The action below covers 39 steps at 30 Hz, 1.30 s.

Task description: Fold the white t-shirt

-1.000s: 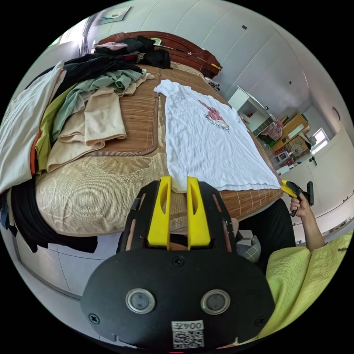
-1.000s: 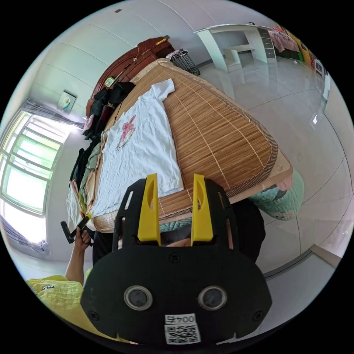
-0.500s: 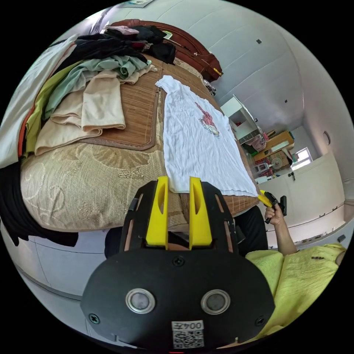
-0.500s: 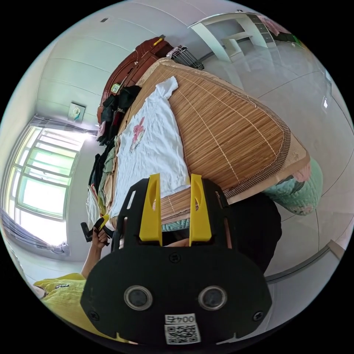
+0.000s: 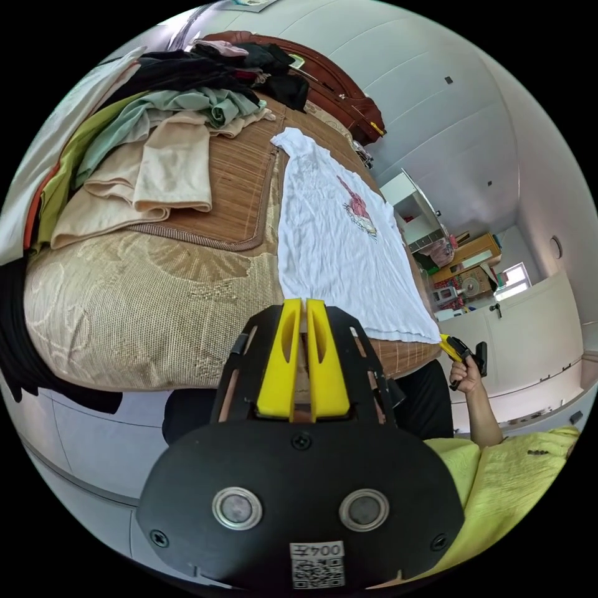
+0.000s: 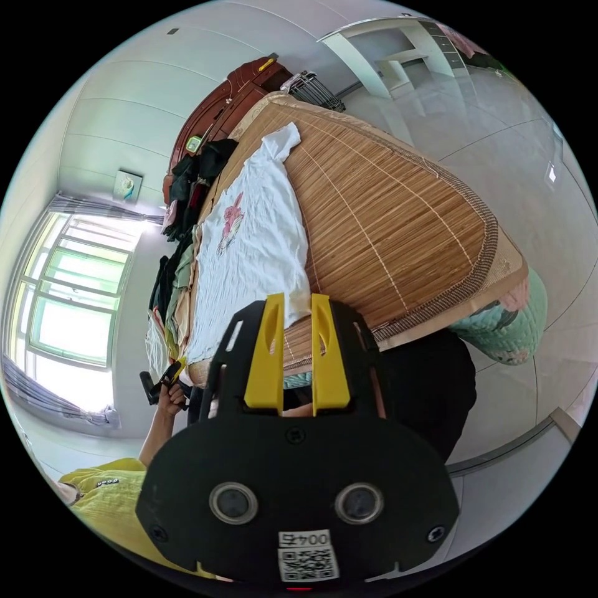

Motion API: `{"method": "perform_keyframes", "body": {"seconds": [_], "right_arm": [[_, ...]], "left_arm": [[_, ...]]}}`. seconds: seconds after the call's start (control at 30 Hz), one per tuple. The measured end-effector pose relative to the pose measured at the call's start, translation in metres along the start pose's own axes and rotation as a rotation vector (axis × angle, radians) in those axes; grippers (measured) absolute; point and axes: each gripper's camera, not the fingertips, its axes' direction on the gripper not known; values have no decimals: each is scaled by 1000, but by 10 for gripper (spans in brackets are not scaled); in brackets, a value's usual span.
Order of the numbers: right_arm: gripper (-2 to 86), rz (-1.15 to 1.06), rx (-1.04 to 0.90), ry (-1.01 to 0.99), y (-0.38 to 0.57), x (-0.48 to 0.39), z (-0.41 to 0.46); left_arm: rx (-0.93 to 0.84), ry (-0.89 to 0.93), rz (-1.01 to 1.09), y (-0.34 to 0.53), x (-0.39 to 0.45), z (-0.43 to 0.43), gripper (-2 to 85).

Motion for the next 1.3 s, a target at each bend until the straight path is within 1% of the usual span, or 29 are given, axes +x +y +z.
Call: {"method": "perform_keyframes", "body": {"seconds": [0.07,0.2,0.33,0.4,0.6,0.7,0.8,0.83,0.9,0.93,1.0,1.07,1.2,1.3], "right_arm": [[24,23,-9,-12,-5,-2,-2],[7,35,-11,-16,-11,-10,-10],[3,1,-48,8,-12,-28,-16],[3,-8,-66,21,-9,-35,-17],[6,-19,-109,97,23,-45,-22],[20,2,-140,125,42,-43,-15],[61,-7,-123,218,52,-51,-15],[75,-36,-89,273,53,-61,-21],[84,-116,-34,356,51,-84,-28],[85,-193,-10,416,47,-105,-26],[81,-314,6,485,38,-139,-13],[66,-452,-24,520,21,-182,24],[42,-584,-110,590,-4,-227,94],[41,-632,-190,629,-21,-241,140]], "left_arm": [[17,-18,-12,0,4,-7,18],[43,-39,0,3,15,-29,11],[13,-95,44,16,31,-33,9],[1,-152,76,32,45,-34,9],[-52,-229,123,95,71,-26,8],[-37,-239,112,118,73,-24,7],[26,-392,122,124,85,-44,5],[44,-414,144,124,91,-49,4],[118,-473,265,115,128,-55,3],[130,-481,301,110,140,-52,3],[129,-474,459,90,193,-15,4],[98,-468,548,75,232,28,6],[-4,-557,749,57,303,142,8],[-78,-623,822,59,322,198,8]]}}
